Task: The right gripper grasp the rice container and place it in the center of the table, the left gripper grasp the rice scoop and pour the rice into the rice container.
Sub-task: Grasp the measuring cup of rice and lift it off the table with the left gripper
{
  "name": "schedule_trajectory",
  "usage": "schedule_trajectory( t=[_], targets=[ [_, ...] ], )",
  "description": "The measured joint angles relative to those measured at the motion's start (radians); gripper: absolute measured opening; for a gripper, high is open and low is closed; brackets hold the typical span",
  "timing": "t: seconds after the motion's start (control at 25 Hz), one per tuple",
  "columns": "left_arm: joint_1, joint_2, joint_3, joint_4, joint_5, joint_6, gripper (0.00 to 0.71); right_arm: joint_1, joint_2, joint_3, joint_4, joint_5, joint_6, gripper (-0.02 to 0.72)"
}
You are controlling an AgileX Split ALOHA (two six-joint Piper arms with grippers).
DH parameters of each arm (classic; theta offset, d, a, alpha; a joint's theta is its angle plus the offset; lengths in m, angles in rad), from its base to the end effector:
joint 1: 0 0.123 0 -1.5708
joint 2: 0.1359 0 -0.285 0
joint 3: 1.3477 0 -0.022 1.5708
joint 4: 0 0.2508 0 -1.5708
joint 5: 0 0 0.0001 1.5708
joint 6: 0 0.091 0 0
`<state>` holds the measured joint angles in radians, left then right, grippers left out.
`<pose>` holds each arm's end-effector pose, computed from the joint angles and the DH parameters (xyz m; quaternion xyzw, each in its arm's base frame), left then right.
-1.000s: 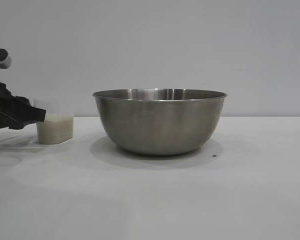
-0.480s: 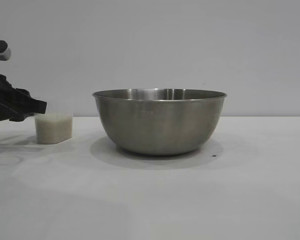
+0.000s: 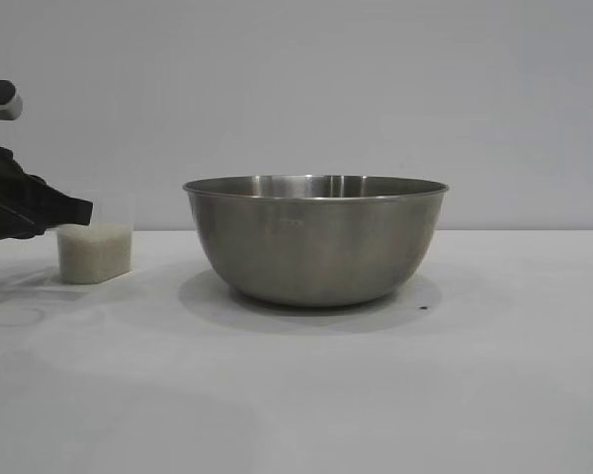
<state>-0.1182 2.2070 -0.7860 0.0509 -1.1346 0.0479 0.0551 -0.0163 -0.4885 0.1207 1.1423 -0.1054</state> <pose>0.3651 -0.0476 0.0704 0.0870 0.7691 -0.0333 0.6323 -0.0105 0.0094 0.2680 -0.0747 0.8678 0.0478 0.4889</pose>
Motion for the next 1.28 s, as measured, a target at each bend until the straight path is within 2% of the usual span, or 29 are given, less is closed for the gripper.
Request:
schedule_trajectory(
  t=[0.56,1.08,1.28],
  targets=[
    [0.0,-0.158,0.085,0.035,0.007,0.0,0.0,0.0,0.0,0.0,0.0,0.0,0.0,0.443],
    [0.0,-0.328,0.085,0.159,0.007,-0.079,0.0,0.0,0.0,0.0,0.0,0.0,0.0,0.443],
    [-0.007,-0.335,0.023,0.238,0.024,-0.125,0.0,0.0,0.0,0.0,0.0,0.0,0.0,0.443]
  ],
)
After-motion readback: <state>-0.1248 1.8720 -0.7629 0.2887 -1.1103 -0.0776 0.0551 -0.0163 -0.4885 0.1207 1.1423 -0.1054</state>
